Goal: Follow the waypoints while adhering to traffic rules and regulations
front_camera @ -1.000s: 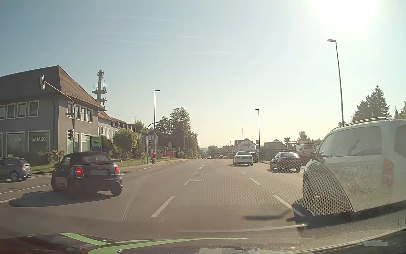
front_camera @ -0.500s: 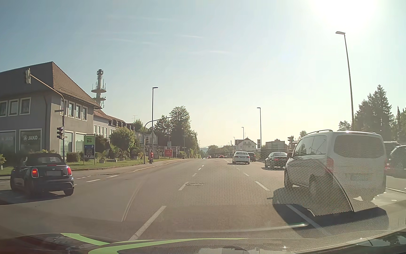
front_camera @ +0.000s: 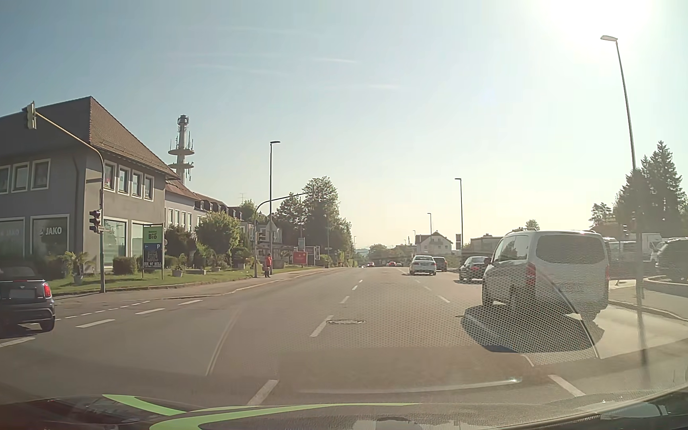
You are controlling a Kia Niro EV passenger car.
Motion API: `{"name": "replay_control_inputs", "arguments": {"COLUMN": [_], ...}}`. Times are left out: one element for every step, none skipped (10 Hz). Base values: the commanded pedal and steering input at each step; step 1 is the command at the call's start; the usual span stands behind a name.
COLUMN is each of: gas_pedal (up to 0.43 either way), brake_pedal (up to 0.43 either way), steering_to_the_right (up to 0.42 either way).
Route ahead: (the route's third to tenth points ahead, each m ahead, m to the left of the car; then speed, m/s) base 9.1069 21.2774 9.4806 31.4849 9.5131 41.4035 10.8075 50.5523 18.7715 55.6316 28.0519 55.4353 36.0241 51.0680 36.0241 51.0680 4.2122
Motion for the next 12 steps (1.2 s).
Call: {"name": "replay_control_inputs", "arguments": {"gas_pedal": [0.15, 0.15, 0.15, 0.15, 0.138, 0.118, 0.118, 0.118, 0.118, 0.118, 0.118, 0.118], "brake_pedal": [0.0, 0.0, 0.0, 0.0, 0.0, 0.0, 0.0, 0.0, 0.0, 0.0, 0.0, 0.0], "steering_to_the_right": [-0.224, -0.266, -0.298, -0.326, -0.359, -0.383, -0.404, -0.428, -0.447, -0.46, -0.473, -0.479]}}
